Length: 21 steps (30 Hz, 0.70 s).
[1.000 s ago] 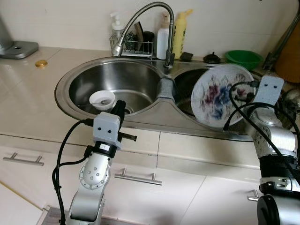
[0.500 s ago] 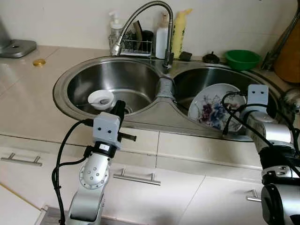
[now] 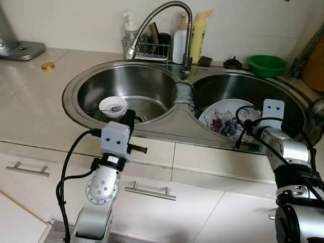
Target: Kitchen organization
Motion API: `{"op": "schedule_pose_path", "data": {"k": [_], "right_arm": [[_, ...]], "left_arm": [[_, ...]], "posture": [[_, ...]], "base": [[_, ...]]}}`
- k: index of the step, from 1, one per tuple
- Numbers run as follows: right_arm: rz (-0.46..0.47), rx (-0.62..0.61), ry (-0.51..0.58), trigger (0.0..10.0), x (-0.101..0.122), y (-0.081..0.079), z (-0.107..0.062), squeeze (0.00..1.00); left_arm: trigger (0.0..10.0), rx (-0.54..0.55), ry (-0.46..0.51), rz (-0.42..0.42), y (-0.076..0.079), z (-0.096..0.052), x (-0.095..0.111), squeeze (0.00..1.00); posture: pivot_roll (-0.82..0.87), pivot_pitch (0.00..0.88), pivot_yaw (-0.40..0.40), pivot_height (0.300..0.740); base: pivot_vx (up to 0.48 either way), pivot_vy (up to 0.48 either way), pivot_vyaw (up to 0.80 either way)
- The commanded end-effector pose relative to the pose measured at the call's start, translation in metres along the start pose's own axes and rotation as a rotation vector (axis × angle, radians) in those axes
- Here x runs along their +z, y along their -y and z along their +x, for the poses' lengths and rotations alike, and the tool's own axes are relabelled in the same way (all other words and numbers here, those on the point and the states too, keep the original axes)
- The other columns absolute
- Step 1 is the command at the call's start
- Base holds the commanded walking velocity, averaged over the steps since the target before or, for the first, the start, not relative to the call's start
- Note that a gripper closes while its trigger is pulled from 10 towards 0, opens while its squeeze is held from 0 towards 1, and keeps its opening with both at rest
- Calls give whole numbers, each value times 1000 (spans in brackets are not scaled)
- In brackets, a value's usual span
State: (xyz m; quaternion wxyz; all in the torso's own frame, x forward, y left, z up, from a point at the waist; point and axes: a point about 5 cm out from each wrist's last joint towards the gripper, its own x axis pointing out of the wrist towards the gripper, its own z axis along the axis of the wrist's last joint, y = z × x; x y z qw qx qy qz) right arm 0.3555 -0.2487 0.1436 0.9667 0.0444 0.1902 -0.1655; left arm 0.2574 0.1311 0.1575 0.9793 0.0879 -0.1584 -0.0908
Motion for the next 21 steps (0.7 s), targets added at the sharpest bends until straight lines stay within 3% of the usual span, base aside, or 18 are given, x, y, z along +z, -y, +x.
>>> {"op": "schedule_pose_path", "data": {"k": [1, 3, 6, 8, 12, 14, 16, 19, 20, 21], "right_arm": [[83, -21, 49, 10000, 3, 2, -4, 1000], [121, -27, 93, 10000, 9, 3, -6, 1000], [96, -117, 275, 10000, 31, 13, -19, 1000], [16, -167, 343, 10000, 39, 18, -26, 1000], [21, -193, 350, 10000, 37, 22, -31, 1000], [-1, -216, 418, 10000, 42, 24, -40, 1000], [-3, -220, 442, 10000, 44, 24, -44, 1000], [-67, -159, 617, 10000, 60, 9, -69, 1000], [-83, -138, 638, 10000, 61, 5, -73, 396], [-83, -138, 638, 10000, 61, 5, -73, 396]], "left_arm": [[10000, -16, -11, 4, 3, 0, -1, 0], [10000, -15, -13, 5, 3, 0, -1, 0], [10000, -16, -16, 5, 3, -1, -1, 0], [10000, -18, -19, 5, 3, -1, -2, 0], [10000, -23, -21, 4, 4, -1, -2, 0], [10000, -22, -22, 3, 4, -1, -2, 0], [10000, -22, -23, 3, 4, -1, -2, 0], [10000, -17, -24, 0, 3, -2, -2, 0], [10000, -17, -25, 0, 3, -2, -2, 0], [10000, -17, -25, 0, 3, -2, -2, 0]], "posture": [[94, 0, -23, 740], [95, 0, -24, 740], [93, 0, -24, 740], [90, 0, -23, 740], [90, 0, -23, 740], [89, 0, -23, 740], [89, 0, -23, 740], [86, 0, -24, 740], [83, 0, -24, 740], [83, 0, -24, 740]], "base": [[0, 0, 0], [0, 0, 0], [0, 0, 0], [0, 0, 0], [0, 0, 0], [0, 0, 0], [0, 0, 0], [0, 0, 0], [0, 0, 0], [0, 0, 0]]}}
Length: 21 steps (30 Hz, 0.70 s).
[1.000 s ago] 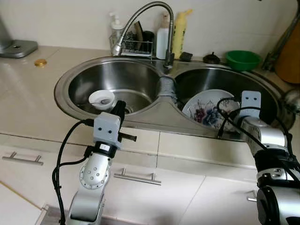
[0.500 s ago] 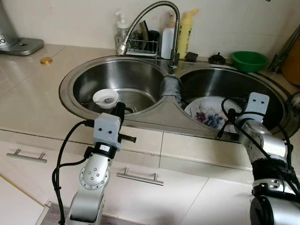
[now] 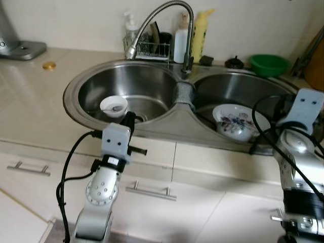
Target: Kitchen organization
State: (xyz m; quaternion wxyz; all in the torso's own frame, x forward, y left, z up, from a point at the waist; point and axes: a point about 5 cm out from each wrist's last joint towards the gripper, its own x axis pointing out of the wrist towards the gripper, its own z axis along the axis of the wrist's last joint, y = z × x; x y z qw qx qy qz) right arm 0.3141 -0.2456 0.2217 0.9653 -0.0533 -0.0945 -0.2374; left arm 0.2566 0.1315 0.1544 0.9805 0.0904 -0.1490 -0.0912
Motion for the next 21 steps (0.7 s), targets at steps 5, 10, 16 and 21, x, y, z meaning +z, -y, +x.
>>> {"op": "schedule_pose_path", "data": {"k": [5, 10, 16, 21], "right_arm": [[-62, 154, 162, 10000, 19, -22, -32, 0], [-75, 256, 159, 10000, 7, -37, -56, 0], [-101, 300, 188, 10000, 9, -41, -57, 0], [-110, 299, 195, 10000, 9, -41, -57, 0]], "left_arm": [[10000, -8, -11, -14, 1, 1, 0, 0], [10000, 5, 51, 6, -2, 5, 12, 0], [10000, 7, 57, 7, -2, 6, 13, 0], [10000, 9, 58, 6, -2, 5, 14, 0]], "posture": [[79, 0, -23, 740], [78, 0, -22, 740], [75, 0, -23, 740], [76, 0, -26, 740]], "base": [[0, 0, 0], [0, 0, 0], [0, 431, 0], [0, 480, 0]]}}
